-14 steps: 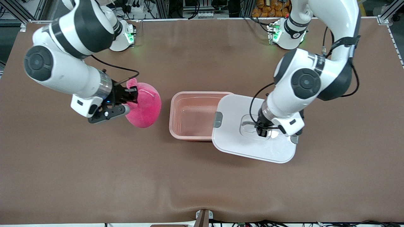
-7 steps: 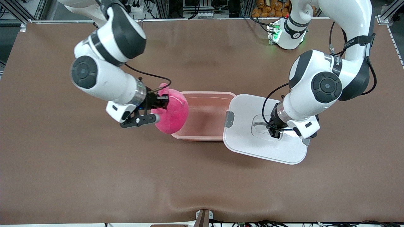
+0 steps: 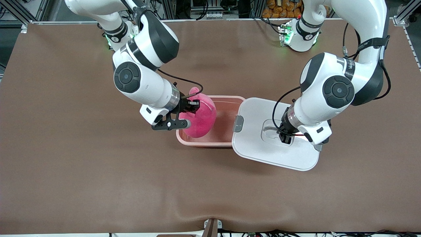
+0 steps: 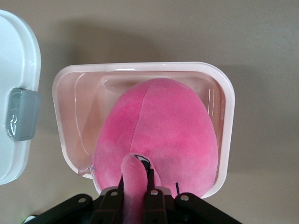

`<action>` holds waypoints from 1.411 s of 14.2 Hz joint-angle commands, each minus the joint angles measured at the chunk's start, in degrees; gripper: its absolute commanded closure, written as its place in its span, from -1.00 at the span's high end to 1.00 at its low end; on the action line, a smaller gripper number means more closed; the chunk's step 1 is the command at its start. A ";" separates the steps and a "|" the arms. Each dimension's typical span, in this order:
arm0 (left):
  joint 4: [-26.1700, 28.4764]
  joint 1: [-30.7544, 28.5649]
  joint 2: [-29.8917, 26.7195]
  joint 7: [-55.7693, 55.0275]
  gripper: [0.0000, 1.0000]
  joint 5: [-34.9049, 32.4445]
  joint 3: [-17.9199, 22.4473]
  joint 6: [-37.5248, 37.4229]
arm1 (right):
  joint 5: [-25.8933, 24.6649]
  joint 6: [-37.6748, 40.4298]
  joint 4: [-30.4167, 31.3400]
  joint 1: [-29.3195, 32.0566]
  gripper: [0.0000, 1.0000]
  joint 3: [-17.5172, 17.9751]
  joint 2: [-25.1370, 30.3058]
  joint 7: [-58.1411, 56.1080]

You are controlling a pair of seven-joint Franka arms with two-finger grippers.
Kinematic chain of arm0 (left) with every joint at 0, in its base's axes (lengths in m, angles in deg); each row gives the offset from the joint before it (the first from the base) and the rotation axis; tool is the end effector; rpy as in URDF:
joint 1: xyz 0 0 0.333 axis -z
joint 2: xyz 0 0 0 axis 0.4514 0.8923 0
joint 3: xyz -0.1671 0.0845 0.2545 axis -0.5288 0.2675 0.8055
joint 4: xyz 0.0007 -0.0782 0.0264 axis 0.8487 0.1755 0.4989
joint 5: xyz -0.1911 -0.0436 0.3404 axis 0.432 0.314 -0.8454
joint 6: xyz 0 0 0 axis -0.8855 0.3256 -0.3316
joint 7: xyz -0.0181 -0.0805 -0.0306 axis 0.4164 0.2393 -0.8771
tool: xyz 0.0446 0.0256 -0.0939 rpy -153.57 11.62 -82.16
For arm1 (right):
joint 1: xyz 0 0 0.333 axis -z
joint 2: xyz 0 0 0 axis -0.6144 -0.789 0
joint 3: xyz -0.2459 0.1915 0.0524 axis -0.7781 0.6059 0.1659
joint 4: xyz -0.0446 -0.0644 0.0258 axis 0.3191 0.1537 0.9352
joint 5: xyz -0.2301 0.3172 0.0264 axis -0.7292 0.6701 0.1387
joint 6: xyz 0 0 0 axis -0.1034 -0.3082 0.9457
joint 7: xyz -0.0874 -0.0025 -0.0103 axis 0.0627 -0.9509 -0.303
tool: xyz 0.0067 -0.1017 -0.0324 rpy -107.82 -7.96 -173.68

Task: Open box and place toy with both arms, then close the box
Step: 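Lower the plush into the pink box with the right gripper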

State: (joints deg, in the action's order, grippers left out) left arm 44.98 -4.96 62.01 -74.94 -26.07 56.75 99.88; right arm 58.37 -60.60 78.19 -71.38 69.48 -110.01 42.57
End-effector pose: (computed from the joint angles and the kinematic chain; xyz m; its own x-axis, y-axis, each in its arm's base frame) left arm 0.6364 -0.2688 0.4548 0.2526 0.9642 -0.0812 0.9669 -0.2547 -0.0170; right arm 0.5883 0.4024 0.4625 0.9882 0.0149 -0.1523 -0.0337 -0.9495 -0.3121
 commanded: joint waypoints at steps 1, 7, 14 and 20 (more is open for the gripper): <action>1.60 -0.34 -1.76 1.40 -1.00 1.08 -0.21 -0.20 | 2.10 0.51 -1.77 -0.46 -1.00 -0.70 -1.46 1.35; 1.77 -0.34 -1.76 1.48 -1.00 1.08 -0.21 -0.20 | 2.55 0.51 -1.77 -0.46 -1.00 -0.70 -5.06 1.70; 1.95 -0.25 -1.67 1.49 -1.00 1.08 -0.21 -0.20 | 1.31 -1.59 -1.15 -0.46 -1.00 -0.79 -10.15 1.35; 2.13 0.01 -1.58 1.49 -1.00 1.08 -0.21 0.06 | -2.29 -8.79 1.66 -4.14 -1.00 -0.79 -11.83 3.01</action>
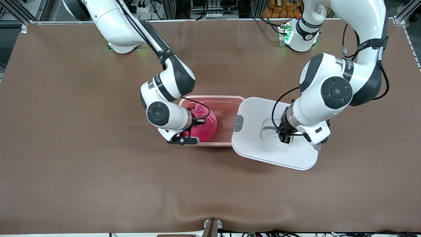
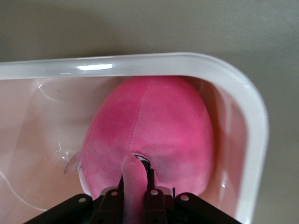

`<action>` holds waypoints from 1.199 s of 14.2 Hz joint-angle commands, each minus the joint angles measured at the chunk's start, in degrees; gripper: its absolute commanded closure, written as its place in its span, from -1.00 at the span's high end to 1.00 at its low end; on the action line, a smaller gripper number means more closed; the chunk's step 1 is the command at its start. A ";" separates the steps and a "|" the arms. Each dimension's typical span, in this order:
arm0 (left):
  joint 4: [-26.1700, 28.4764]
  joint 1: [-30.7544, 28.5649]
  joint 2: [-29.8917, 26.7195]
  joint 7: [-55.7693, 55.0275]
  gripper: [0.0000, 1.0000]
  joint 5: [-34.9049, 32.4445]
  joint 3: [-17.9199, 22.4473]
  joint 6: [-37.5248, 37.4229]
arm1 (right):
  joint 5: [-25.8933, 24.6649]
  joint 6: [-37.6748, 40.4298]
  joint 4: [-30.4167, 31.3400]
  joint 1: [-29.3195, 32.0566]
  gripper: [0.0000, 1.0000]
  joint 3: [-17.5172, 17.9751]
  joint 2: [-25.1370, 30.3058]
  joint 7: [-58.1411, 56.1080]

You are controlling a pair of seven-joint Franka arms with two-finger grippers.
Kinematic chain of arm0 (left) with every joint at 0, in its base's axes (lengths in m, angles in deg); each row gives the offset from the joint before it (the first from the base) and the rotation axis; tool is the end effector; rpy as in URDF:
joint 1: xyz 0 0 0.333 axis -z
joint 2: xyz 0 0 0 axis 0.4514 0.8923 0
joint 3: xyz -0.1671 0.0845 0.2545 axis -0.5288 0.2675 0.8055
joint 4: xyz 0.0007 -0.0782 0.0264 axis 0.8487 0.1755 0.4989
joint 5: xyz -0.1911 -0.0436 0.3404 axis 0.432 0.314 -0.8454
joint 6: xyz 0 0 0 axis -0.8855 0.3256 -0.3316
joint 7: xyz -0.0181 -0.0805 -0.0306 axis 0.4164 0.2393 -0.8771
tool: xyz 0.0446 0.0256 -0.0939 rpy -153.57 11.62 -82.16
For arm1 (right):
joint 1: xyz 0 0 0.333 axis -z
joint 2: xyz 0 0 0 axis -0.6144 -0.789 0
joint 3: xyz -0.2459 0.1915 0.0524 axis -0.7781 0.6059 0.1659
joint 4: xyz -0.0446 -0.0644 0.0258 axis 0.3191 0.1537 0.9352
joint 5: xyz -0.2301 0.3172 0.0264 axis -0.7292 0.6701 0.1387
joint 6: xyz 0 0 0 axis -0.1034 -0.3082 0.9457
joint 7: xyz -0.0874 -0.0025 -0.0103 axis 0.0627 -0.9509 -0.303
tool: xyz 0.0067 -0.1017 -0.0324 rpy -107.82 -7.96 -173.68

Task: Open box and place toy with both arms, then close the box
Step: 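Open the right gripper and withdraw it from the box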

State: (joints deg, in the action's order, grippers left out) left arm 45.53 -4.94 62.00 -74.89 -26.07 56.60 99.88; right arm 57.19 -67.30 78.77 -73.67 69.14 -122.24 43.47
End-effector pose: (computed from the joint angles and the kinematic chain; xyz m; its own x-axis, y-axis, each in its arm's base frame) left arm 0.6346 -0.2700 0.4504 0.2553 0.9634 -0.0811 0.9657 -0.2582 -0.0265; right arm 0.5956 0.4305 0.3112 0.9738 -0.0149 -0.2270 -0.0641 -0.9754 -0.2110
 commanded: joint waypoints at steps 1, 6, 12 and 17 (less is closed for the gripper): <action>1.58 -0.01 -1.58 1.44 -1.00 1.08 -0.05 0.15 | -0.85 -3.59 1.08 -2.81 -1.00 -0.45 -0.13 2.82; 1.66 0.08 -1.58 1.44 -1.00 1.08 -0.05 0.15 | 0.12 -14.92 0.91 -6.50 -1.00 -0.28 -3.90 6.08; 1.66 0.08 -1.49 1.44 -1.00 1.08 -0.05 0.15 | 1.97 -22.92 0.82 -9.67 -1.00 -0.37 -7.51 6.08; 1.66 -0.36 -1.67 1.70 -1.00 1.08 -0.05 0.15 | 1.35 -26.80 0.73 -11.08 1.00 -0.45 -8.57 5.73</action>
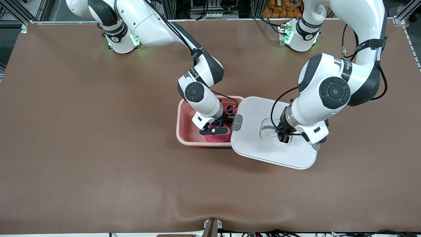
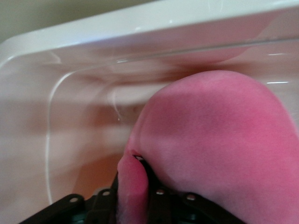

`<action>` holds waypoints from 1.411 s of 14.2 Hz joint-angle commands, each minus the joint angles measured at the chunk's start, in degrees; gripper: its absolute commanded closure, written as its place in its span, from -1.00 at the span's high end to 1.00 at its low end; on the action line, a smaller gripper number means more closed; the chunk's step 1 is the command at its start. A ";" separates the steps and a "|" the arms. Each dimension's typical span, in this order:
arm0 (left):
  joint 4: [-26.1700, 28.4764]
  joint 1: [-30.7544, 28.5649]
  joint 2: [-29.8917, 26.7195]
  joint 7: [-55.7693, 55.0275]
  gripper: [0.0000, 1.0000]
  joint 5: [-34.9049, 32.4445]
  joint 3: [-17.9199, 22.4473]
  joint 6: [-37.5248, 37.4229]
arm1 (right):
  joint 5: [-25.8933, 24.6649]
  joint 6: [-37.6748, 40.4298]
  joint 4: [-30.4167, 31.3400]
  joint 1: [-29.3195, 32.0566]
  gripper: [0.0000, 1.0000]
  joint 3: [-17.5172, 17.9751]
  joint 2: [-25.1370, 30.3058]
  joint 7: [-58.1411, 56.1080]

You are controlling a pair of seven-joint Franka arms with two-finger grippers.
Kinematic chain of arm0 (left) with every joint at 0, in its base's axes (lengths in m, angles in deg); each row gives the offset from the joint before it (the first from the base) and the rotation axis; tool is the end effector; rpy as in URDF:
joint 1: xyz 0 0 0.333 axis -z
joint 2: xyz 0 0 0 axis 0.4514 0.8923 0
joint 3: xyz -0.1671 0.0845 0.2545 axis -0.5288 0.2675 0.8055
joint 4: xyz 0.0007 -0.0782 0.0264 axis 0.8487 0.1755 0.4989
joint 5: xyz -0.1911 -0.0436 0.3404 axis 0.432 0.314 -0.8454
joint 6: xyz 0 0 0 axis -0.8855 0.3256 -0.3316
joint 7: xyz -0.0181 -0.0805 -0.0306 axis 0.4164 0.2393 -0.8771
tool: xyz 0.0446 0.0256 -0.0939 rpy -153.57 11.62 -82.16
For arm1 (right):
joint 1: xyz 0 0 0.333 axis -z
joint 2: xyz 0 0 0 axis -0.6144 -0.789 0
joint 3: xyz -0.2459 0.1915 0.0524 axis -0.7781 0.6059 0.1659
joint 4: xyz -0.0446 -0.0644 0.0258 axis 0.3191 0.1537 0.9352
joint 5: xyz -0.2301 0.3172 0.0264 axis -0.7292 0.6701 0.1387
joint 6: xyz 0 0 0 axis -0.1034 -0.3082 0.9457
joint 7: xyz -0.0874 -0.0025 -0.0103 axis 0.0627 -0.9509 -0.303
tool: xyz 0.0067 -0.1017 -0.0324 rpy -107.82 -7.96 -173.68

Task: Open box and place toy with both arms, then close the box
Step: 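Open the right gripper and withdraw it from the box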

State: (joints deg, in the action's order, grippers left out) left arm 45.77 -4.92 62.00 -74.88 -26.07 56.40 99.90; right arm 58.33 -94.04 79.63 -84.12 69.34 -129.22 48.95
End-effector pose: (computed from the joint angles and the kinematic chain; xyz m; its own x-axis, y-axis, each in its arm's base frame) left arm 0.6332 -0.2718 0.4484 0.2585 0.9625 -0.0821 0.9647 -0.2617 -0.0304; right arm 0.5457 0.5424 0.2543 0.9985 -0.0533 0.0157 -0.0445 -0.9354 -0.3508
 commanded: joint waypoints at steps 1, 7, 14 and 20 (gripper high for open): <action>1.43 -0.38 -1.67 1.86 -1.00 1.08 0.15 0.13 | 0.30 -0.06 -0.22 -0.37 1.00 -0.66 -1.24 0.15; 1.87 -0.46 -1.84 2.66 -1.00 1.26 0.15 0.13 | -0.05 0.73 -0.22 1.03 1.00 -1.01 2.18 -0.02; 1.87 -0.46 -1.75 2.66 -1.00 1.26 0.15 0.13 | -5.65 7.30 0.22 2.18 1.00 -1.71 5.34 -0.64; 2.21 -0.55 -1.93 2.83 -1.00 1.26 0.15 -0.31 | -6.38 23.56 0.22 7.97 1.00 -1.89 14.22 -8.27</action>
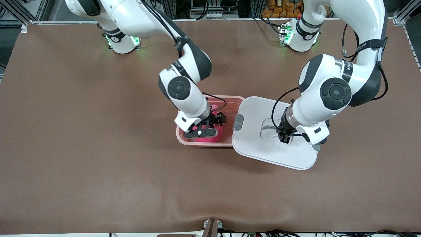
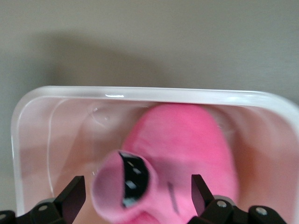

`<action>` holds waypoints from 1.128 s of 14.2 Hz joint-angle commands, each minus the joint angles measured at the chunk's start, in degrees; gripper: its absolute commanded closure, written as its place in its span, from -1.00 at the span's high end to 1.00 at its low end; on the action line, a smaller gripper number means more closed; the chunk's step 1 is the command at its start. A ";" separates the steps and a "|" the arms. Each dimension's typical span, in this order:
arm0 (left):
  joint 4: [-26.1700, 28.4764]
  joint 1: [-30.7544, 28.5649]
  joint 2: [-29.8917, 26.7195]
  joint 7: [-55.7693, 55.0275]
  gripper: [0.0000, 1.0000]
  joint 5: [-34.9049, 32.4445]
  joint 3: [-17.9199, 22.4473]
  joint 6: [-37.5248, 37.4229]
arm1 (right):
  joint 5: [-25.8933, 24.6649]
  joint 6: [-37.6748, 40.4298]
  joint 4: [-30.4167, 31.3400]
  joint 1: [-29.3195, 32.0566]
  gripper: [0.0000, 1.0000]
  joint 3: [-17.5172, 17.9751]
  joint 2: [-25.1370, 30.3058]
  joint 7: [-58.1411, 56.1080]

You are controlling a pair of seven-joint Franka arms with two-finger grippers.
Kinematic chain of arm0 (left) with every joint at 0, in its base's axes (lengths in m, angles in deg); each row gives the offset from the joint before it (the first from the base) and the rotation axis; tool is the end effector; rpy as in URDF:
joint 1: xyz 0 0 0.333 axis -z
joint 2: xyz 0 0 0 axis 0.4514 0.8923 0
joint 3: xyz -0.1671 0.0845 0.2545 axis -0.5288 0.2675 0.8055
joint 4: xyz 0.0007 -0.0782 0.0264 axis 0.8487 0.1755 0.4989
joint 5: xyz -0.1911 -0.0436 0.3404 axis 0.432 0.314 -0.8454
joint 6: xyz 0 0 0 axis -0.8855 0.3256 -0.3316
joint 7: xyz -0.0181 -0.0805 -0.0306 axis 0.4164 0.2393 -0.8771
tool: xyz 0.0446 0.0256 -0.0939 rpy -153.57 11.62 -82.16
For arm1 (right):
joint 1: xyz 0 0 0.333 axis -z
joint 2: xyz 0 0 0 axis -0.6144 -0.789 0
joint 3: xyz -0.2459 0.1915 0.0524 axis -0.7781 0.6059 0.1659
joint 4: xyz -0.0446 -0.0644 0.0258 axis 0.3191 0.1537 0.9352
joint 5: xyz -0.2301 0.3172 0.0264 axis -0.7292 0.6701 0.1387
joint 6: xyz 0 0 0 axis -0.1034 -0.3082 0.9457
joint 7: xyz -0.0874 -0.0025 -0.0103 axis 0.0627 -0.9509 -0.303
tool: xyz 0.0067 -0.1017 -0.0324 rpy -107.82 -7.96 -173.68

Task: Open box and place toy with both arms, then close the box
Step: 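Open the right gripper and withdraw it from the box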

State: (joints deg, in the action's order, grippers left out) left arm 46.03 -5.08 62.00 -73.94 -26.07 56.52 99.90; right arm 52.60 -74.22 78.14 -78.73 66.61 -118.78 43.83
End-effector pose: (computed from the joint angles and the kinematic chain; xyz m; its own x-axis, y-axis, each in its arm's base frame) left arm 0.6339 -0.2687 0.4462 0.2695 0.9596 -0.0811 0.9615 -0.2729 -0.0335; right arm 0.5871 0.4634 0.3707 0.9993 0.0367 -0.0115 0.0331 -0.9728 -0.2292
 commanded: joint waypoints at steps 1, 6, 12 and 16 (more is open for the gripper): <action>2.56 -0.92 -2.88 2.93 -1.00 1.25 0.03 -0.39 | -0.74 5.59 1.71 3.63 1.00 0.85 4.57 -5.42; 4.59 -2.15 -4.39 5.50 -1.00 3.10 0.11 0.04 | -2.23 14.12 1.97 9.34 1.00 -0.03 7.29 -10.01; 4.15 2.75 -3.69 -2.12 -1.00 3.01 -0.06 2.85 | -3.73 16.25 10.83 21.55 1.00 -0.03 19.41 -16.40; 0.64 8.38 0.00 -12.15 -1.00 2.31 0.29 3.65 | -3.73 20.18 15.25 30.43 1.00 -0.03 27.07 -29.94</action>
State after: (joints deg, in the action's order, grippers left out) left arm 48.76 1.22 60.31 -82.39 -23.93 56.00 103.11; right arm 49.64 -55.58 88.48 -52.03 65.27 -97.25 18.31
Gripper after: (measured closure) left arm 0.925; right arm 0.000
